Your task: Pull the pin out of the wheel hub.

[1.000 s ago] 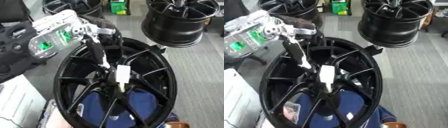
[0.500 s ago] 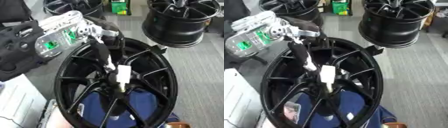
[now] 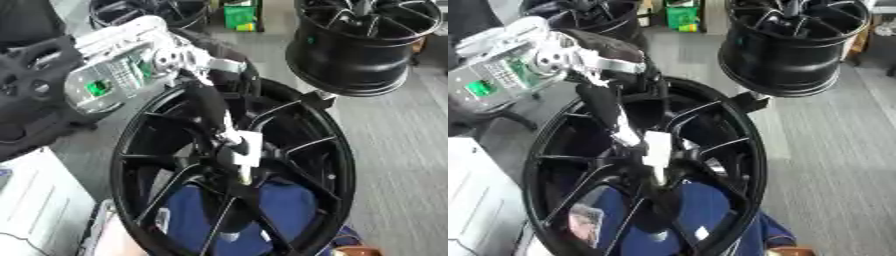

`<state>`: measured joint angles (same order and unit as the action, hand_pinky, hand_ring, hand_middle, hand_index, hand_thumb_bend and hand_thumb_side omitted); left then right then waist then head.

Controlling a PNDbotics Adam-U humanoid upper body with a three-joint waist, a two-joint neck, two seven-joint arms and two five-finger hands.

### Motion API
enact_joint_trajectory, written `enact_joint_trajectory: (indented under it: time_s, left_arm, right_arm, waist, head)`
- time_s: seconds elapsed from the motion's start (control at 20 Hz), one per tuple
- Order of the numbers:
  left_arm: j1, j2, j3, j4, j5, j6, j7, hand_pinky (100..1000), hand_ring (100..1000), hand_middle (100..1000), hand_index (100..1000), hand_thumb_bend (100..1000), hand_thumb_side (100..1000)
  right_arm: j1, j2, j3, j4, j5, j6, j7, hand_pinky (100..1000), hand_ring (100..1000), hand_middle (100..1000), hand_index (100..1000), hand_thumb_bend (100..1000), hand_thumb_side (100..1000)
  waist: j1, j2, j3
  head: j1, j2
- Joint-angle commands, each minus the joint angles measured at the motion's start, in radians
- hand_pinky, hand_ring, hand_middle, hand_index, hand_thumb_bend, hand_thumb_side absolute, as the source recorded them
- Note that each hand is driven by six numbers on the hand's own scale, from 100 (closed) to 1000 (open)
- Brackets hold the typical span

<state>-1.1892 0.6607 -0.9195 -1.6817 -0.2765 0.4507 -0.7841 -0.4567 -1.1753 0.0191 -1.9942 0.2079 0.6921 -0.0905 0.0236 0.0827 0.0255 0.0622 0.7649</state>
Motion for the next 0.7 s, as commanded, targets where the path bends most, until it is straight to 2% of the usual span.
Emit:
enact_joint_trajectory:
  time_s: [0.05, 0.4, 0.7]
  left_arm:
    - [-0.027, 0.016, -0.004, -0.007, 0.012, 0.125, -0.123, 780, 810, 747, 855, 652, 413]
    - [-0.043, -0.024, -0.032, 0.004, 0.019, 0.177, -0.123, 780, 806, 759, 839, 587, 331]
    - [-0.049, -0.049, -0.050, 0.004, 0.005, 0.230, -0.123, 794, 814, 769, 845, 573, 346]
  right_arm:
    - [-0.014, -0.030, -0.010, -0.006, 0.007, -0.005, 0.007, 866, 712, 773, 829, 100, 100]
    - [-0.012, -0.027, -0.008, -0.006, 0.012, -0.004, 0.010, 866, 712, 773, 829, 100, 100]
    - [-0.006, -0.030, -0.006, -0.006, 0.013, -0.008, 0.010, 867, 712, 773, 828, 100, 100]
  waist:
    - [-0.003, -0.014, 0.001]
    - [-0.003, -0.015, 0.001]
    - [0.002, -0.018, 0.001]
  head:
    - [-0.001, 0.005]
    - [0.000, 0.005]
    - [0.001, 0.005]
